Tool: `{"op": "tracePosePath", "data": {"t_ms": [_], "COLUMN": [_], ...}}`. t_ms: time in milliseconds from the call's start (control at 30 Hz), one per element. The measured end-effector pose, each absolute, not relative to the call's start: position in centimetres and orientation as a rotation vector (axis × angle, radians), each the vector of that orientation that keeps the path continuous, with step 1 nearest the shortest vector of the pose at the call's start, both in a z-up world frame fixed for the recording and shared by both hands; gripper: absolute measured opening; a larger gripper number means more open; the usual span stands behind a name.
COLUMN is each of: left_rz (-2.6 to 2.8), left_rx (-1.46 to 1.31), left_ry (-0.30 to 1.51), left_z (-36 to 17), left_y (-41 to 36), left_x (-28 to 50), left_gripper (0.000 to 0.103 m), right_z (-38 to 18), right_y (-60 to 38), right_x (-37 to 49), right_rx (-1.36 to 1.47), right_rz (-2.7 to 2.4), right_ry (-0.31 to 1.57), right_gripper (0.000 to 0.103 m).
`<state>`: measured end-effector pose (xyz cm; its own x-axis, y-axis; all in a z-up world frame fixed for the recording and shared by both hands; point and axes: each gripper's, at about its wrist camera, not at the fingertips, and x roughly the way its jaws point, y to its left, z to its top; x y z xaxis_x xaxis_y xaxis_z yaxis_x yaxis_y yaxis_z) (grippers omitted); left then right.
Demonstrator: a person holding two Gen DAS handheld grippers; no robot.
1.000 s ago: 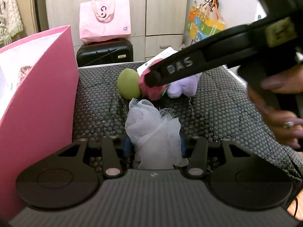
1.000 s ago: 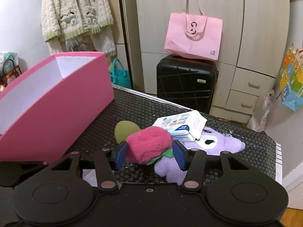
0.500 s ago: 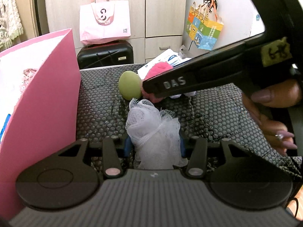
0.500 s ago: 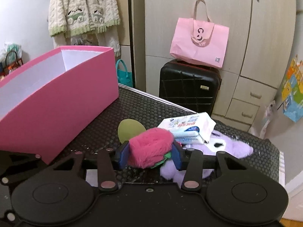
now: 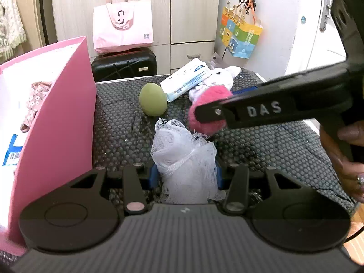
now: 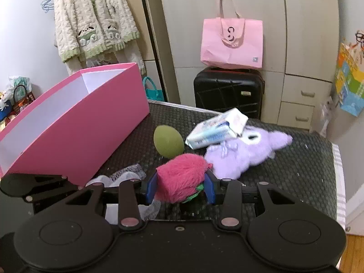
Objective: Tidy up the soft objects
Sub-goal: 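Grasp the bath puff with the left tool while the right tool grasps the pink strawberry plush, then carry the bath puff and strawberry plush with both tools over the box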
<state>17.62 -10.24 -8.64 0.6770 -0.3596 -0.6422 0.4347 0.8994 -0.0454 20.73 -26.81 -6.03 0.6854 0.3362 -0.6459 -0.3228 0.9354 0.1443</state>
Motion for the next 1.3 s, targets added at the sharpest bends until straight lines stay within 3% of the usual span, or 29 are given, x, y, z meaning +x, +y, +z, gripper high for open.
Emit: {"op": "tracePosePath", "data": {"t_ms": [667, 1300], "left_rz": [-0.529, -0.599], "left_rx": [0.087, 0.054], "left_ry": [0.714, 0.796], "left_z": [-6.5, -4.5], "left_y": [-7.7, -2.5], "left_x": [12.8, 10.1], "left_gripper": [0.045, 0.045], "right_z": [-5.9, -2.8], "right_y": [-29.1, -25.4], "right_x": [12.6, 8.1], "right_rx": [0.082, 0.113], "right_rz": [0.332, 0.47], "right_ry": [0.753, 0.864], "right_gripper": [0.047, 0.048]}}
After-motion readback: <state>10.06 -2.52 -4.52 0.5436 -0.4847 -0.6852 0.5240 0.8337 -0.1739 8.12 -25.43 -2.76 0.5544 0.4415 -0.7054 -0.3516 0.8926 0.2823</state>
